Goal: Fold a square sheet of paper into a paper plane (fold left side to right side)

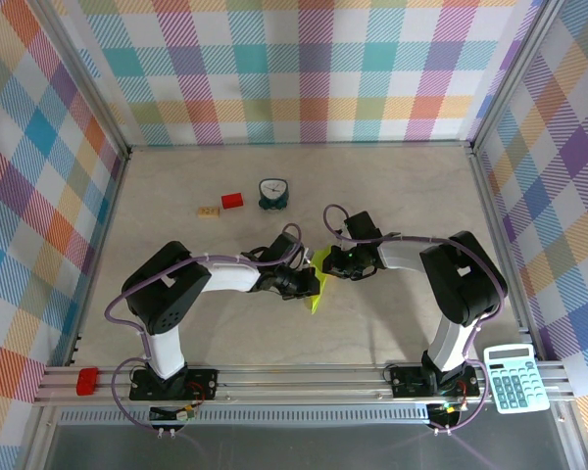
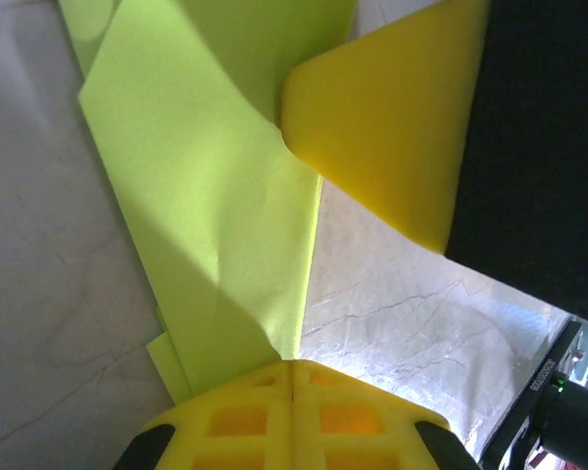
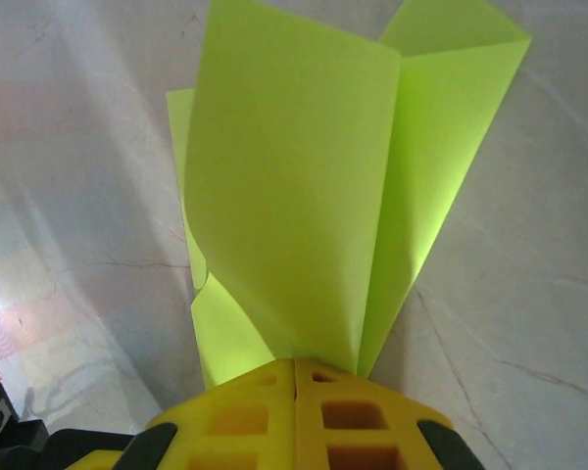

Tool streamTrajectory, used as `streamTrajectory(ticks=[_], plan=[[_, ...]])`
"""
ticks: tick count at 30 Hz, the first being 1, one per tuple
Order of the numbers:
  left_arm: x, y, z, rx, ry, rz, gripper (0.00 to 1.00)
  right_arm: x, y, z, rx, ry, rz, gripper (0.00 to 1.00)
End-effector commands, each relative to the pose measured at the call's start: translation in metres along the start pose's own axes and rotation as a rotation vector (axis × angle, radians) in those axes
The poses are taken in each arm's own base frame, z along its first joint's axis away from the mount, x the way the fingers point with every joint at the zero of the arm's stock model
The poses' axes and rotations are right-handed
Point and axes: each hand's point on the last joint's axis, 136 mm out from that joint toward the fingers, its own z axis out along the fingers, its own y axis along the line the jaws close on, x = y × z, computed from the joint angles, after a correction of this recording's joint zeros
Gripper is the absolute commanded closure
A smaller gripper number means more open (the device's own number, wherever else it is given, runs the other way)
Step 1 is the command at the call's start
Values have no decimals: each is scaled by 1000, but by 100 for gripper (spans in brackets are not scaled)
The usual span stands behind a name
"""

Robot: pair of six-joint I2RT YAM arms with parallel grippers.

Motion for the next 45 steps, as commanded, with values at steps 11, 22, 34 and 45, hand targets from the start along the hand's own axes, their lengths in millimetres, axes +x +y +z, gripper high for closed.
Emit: streamTrajectory(ticks=[11,22,34,45], plan=[[41,52,-1,-167,47,-24,100,11,35,-32,-121,-35,-73,100],[43,53,-8,-183,39,8,100,37,40,-6,-165,26,-58,100],[44,57,-8,-201,44,4,100,33,35,7,-140,37,-67,100],[47,61,-8,-218,54,-3,100,27,21,11,-54,22,-87,100]])
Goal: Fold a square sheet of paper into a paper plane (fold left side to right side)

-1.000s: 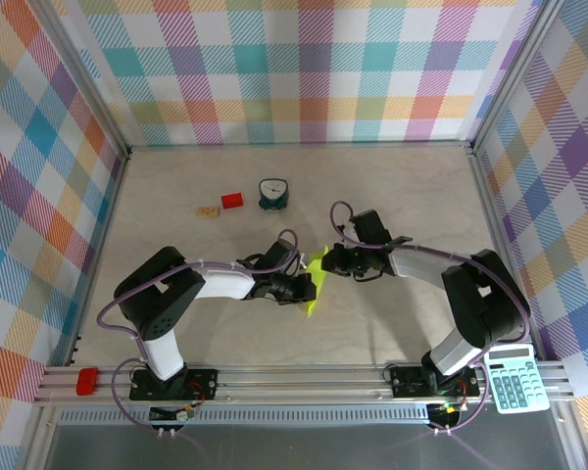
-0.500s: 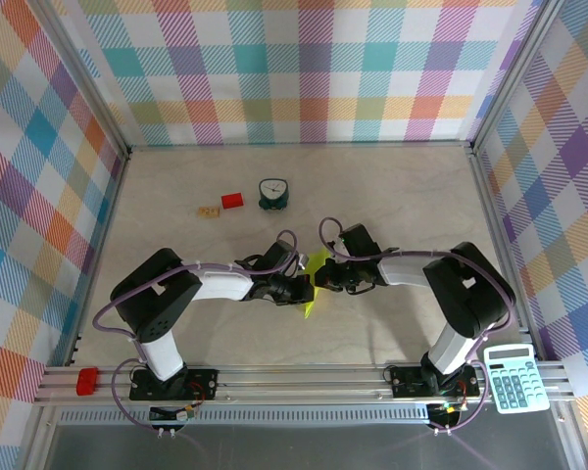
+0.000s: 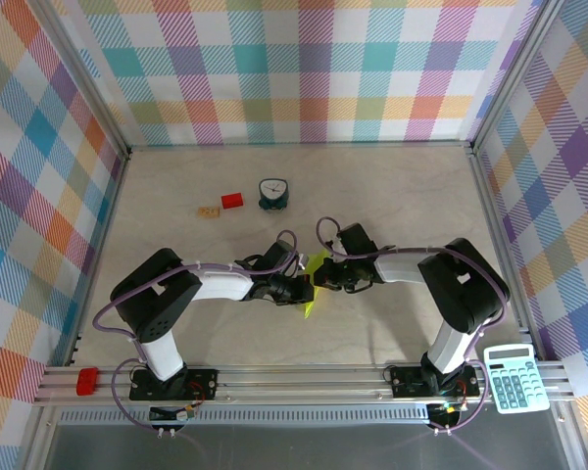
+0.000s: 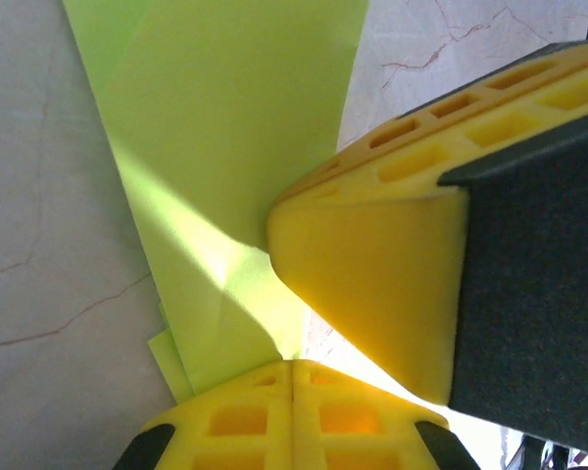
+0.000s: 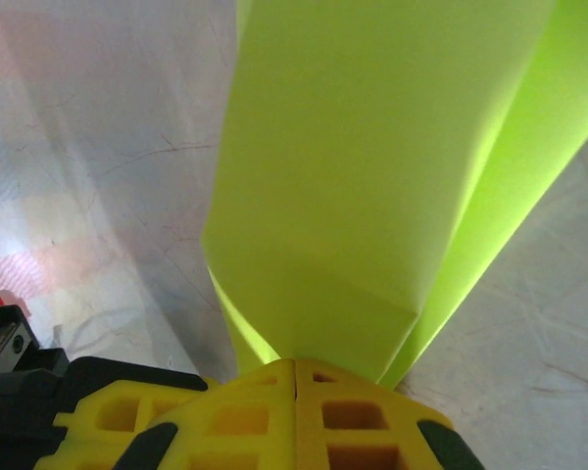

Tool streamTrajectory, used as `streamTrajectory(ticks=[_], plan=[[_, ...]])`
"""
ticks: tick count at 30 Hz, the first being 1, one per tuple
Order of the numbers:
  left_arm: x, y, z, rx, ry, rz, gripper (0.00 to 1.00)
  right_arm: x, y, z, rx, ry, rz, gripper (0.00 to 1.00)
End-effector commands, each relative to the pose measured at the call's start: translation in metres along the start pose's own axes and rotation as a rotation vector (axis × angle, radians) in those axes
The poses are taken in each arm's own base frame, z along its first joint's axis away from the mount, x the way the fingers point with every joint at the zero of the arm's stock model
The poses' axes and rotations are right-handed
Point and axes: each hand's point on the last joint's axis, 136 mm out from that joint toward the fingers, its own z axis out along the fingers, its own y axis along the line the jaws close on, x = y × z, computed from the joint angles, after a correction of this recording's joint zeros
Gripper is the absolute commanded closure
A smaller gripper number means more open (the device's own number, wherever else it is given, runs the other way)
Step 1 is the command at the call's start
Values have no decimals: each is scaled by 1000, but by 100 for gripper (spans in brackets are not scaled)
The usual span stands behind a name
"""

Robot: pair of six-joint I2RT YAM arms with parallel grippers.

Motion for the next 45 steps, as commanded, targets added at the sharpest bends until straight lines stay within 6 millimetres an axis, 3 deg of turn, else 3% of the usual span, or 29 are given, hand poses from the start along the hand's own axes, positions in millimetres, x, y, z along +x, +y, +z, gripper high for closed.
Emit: streamTrajectory(ticks=[1,21,45], plan=[[35,47,4,-176,95,-38,100,-8,-7,1,53,-15,-35,100],[43,56,3,-200,118,-54,100,-47,-39,-9,106,-77,-15,100],[41,56,1,-197,98,-55,100,-125,-68,-35,102,-185,40,100]])
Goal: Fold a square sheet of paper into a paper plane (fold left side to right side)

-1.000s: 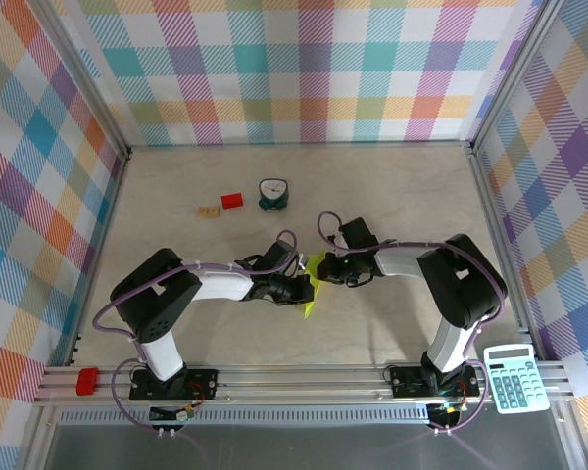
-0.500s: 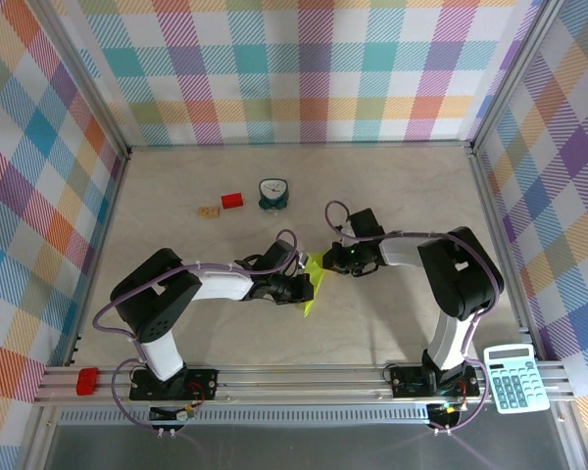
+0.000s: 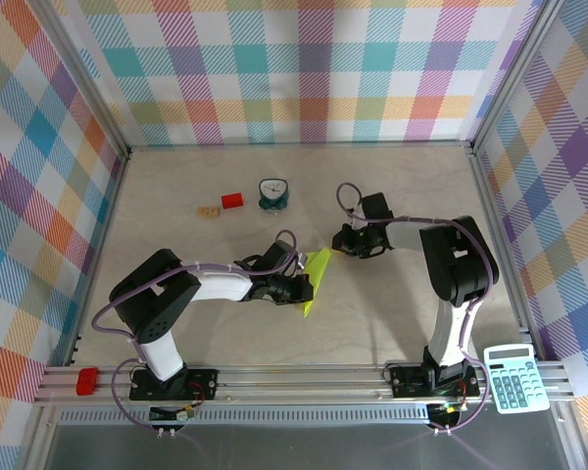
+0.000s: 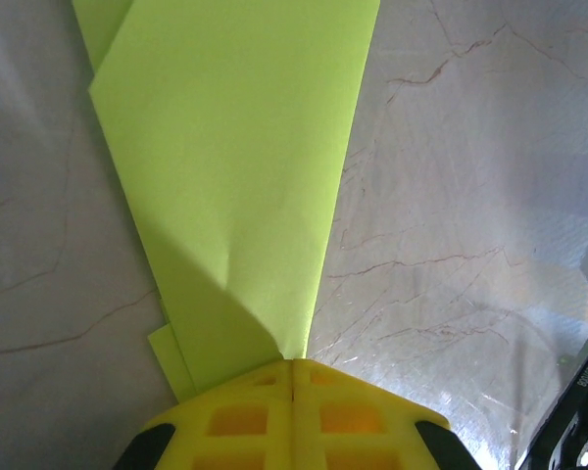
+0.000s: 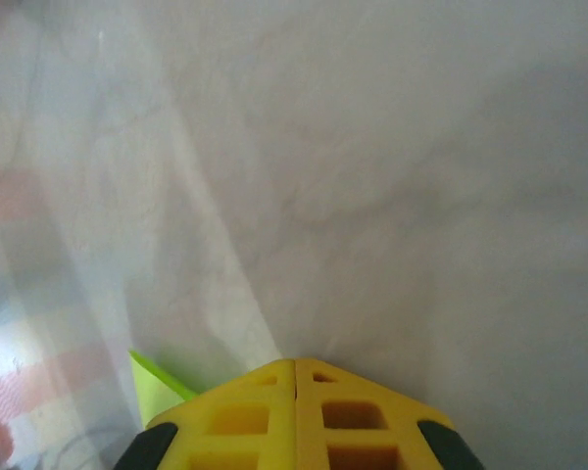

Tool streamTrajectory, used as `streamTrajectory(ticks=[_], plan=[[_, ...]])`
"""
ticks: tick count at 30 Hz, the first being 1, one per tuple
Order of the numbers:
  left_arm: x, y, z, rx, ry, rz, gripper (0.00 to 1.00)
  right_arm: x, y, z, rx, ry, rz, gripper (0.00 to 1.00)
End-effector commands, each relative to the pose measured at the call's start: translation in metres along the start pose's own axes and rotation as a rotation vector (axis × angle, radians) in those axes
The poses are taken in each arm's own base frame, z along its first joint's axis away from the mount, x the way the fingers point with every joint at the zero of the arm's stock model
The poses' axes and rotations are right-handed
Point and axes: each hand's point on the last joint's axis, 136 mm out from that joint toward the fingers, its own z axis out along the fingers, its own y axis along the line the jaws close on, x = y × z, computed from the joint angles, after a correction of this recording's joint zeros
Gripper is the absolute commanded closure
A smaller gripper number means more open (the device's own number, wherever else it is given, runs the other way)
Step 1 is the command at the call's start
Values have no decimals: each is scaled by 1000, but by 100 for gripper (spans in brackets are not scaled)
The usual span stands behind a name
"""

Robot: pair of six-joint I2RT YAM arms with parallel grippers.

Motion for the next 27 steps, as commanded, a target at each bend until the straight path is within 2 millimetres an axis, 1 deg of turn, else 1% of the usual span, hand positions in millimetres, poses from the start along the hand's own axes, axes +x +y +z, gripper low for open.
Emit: streamTrajectory(ticks=[1,3,6,9,12,15,18,21,27], plan=[[42,52,2,-183,114,-53,100,-14,-8,-3,30,-24,-14,100],[40,50,2,-181,109,-49,100,-18,-3,-9,23,-33,-23,100],[35,47,3,-172,97,-43,100,-20,7,-24,18,-56,-42,100],[28,43,4,-162,83,-37,100,-13,17,-42,5,-67,-47,100],[20,41,6,-152,72,-32,100,6,24,-56,-25,-58,-19,100],[10,39,6,-145,64,-22,100,29,32,-63,-74,-30,9,100],[1,38,5,-144,55,-8,100,52,38,-61,-100,5,15,100],[-7,35,4,-141,48,5,100,69,46,-53,-126,44,27,100],[-8,35,5,-137,45,6,100,85,56,-25,-150,106,45,100]])
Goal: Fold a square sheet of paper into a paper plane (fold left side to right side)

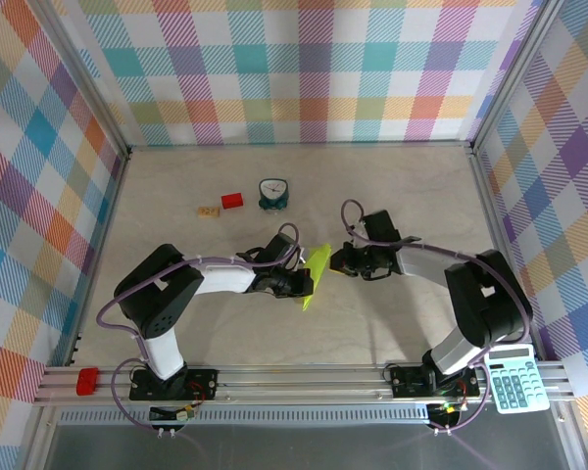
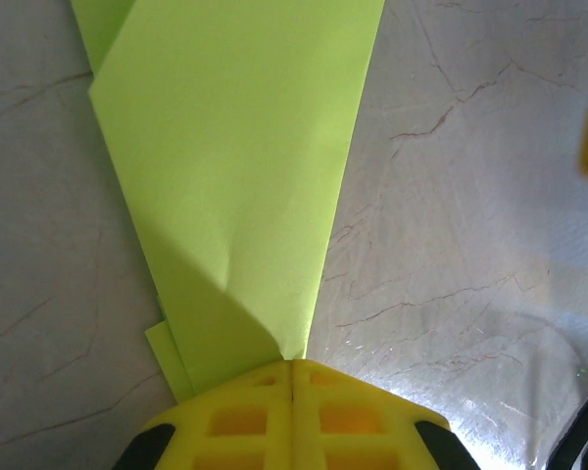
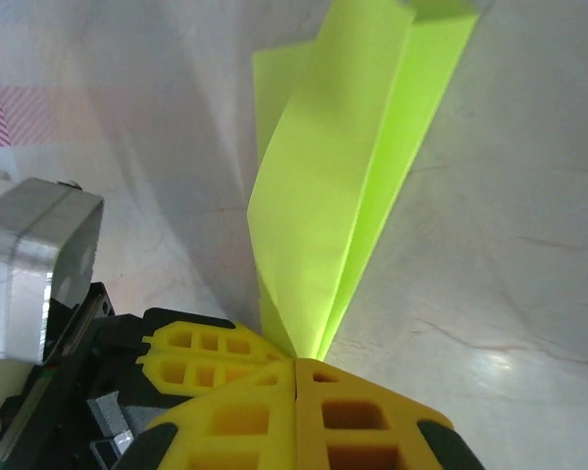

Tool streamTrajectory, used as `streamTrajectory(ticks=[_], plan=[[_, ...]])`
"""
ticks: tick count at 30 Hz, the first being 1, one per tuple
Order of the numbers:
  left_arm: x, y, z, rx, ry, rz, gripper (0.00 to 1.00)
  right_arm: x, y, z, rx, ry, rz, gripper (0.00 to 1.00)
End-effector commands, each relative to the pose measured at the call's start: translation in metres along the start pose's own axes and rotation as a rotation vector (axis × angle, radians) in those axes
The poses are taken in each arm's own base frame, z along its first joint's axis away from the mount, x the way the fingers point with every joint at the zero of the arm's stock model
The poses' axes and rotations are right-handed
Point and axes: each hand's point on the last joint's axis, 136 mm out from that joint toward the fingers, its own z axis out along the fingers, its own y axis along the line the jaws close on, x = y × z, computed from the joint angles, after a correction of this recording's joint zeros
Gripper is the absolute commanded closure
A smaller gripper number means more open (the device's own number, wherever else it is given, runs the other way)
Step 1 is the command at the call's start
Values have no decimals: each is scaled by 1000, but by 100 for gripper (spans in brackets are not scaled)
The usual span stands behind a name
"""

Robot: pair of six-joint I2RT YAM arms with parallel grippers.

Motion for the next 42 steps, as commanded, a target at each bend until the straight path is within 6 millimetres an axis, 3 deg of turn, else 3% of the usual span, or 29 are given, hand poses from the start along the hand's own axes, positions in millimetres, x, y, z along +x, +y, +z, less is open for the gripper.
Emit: streamTrajectory(ticks=[1,6,19,26,34,37,42], plan=[[15,32,6,-108,51,-26,100,2,8,15,-43,24,22,100],[16,32,6,-106,51,-29,100,7,13,32,-60,65,25,100],[15,29,8,-92,53,-34,100,16,9,46,-44,105,42,100],[4,8,3,-19,31,-31,100,30,-15,53,34,149,79,100],[-22,-31,-27,95,-34,4,94,46,-49,55,162,182,113,100],[-21,-44,-35,143,-26,3,94,49,-54,56,183,187,118,100],[-6,-40,-36,164,19,-66,98,49,-56,56,193,189,120,100]])
